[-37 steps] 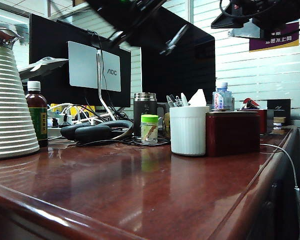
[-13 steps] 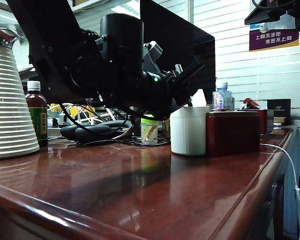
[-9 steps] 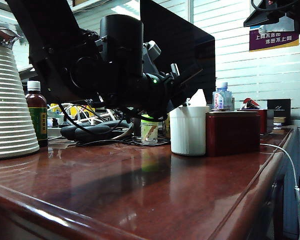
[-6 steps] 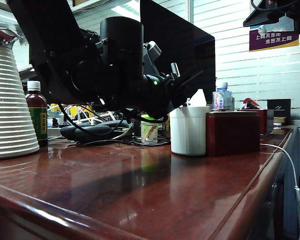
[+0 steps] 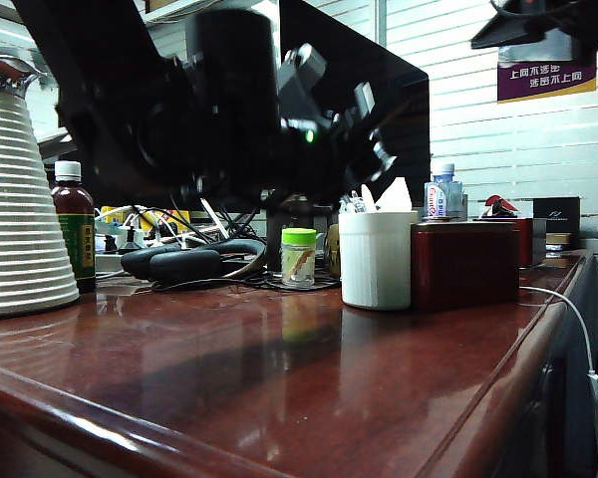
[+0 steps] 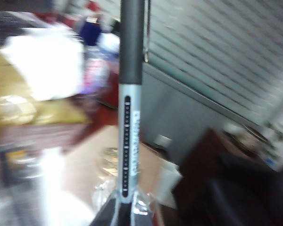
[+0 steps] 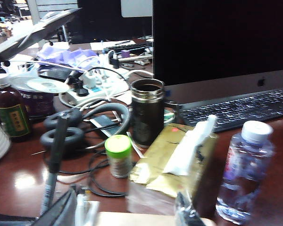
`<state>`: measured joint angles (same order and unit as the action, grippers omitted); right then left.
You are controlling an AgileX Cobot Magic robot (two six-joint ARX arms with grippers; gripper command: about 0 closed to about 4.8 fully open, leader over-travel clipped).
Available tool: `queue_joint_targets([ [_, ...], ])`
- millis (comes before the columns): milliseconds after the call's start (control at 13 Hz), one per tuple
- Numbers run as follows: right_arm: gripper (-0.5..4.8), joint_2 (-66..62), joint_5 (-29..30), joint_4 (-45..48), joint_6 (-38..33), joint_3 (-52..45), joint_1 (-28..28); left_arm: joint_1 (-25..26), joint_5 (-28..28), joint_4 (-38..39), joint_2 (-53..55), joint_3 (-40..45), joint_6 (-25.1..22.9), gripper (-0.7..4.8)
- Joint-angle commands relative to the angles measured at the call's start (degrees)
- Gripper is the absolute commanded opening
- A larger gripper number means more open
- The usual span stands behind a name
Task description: Pick up all the pens on the desk and put them into the pen holder one by one.
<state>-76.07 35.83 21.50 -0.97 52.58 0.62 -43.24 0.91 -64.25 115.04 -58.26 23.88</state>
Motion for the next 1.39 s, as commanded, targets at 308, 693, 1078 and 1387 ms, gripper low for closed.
queue_joint_targets([
  [308,3.16,-7.04,7.3,-2.62,-0.7,1.68,4.28,-0.02,-11.93,12.09,-5.57,0.0,-1.97,-0.05],
  [693,3.15,-10.75,11.91,-3.26,-2.05,1.75,4.39,-0.09,-16.17,13.81,-5.86,0.0,-4.46,-0.05],
  [1078,1.1,-12.02,14.27,-3.23,-2.45,1.9,7.19,-0.09,-16.22,11.85,-5.84,-0.2,-7.63,-0.05],
  [1387,-0.07,-12.02,13.11,4.11,-2.36,1.97,7.19,-0.09,-16.44,12.72,-5.84,-0.17,-7.61,-0.05],
])
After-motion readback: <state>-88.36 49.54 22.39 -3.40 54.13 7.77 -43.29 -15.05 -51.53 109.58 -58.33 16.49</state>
